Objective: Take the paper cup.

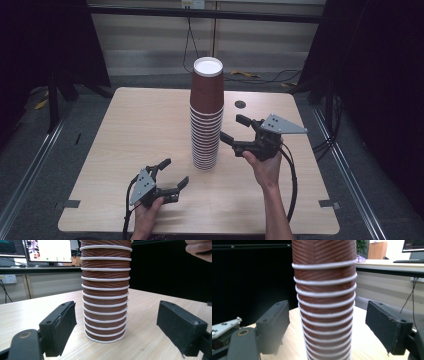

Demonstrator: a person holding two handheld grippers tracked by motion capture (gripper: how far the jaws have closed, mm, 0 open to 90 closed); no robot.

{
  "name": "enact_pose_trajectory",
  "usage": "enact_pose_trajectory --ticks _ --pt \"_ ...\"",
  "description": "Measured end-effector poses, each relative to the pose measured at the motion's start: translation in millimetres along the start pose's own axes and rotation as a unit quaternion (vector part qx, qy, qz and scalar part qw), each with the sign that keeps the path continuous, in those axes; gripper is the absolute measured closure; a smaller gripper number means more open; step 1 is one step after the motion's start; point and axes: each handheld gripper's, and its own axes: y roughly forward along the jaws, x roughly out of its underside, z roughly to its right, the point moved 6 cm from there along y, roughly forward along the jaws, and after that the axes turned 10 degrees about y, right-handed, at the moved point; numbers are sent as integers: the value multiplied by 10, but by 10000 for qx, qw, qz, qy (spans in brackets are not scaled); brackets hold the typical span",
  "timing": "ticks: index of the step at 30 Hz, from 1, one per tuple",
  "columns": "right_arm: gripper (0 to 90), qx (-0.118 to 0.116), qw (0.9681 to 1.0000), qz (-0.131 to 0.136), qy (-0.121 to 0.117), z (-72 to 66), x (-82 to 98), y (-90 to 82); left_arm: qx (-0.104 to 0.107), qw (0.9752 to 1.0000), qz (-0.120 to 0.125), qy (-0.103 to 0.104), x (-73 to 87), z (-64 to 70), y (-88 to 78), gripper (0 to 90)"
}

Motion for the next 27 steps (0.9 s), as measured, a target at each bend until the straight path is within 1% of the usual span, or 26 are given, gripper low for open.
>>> enact_pose_trajectory --ticks 3,4,9,12,13,16,18,19,20,22,23,24,25,26,27 --pt "192 -78 9999 -50 -38 -23 -73 47 2 10000 1 2 0 0 0 156" --pt "192 -78 9999 -50 -38 -23 -73 47 2 10000 1 2 0 0 0 156" --pt "180 -128 9998 -54 -122 -54 -194 70 2 10000 1 -1 0 0 0 156" --pt "171 -161 9998 -45 -113 -57 -240 75 7 10000 -1 1 0 0 0 155" --pt "162 -162 9998 -31 -112 -55 -294 81 8 10000 -1 2 0 0 0 156" --pt "156 -169 9998 -37 -133 -59 -332 93 8 10000 1 3 0 0 0 155" --pt "152 -221 9996 -55 -168 -73 -394 117 9 10000 0 2 0 0 -1 156" --pt "152 -221 9996 -55 -168 -73 -394 117 9 10000 0 2 0 0 -1 155" --pt "145 -255 9995 -88 -189 -78 -439 137 10 10000 1 2 0 1 -1 156" --pt "145 -274 9994 -96 -193 -79 -456 143 10 10000 0 2 0 1 -1 156" --pt "141 -277 9994 -108 -190 -84 -481 150 -5 10000 13 -80 -1 11 1 156" --pt "140 -277 9993 -116 -224 -98 -513 156 10 10000 2 4 0 0 -1 156" --pt "138 -290 9992 -120 -255 -122 -564 164 -4 10000 18 -86 -1 12 1 156" --pt "138 -290 9992 -120 -255 -122 -564 164 -4 10000 18 -86 -1 12 1 156" --pt "137 -321 9990 -77 -295 -137 -642 177 11 10000 5 9 0 0 -2 156"
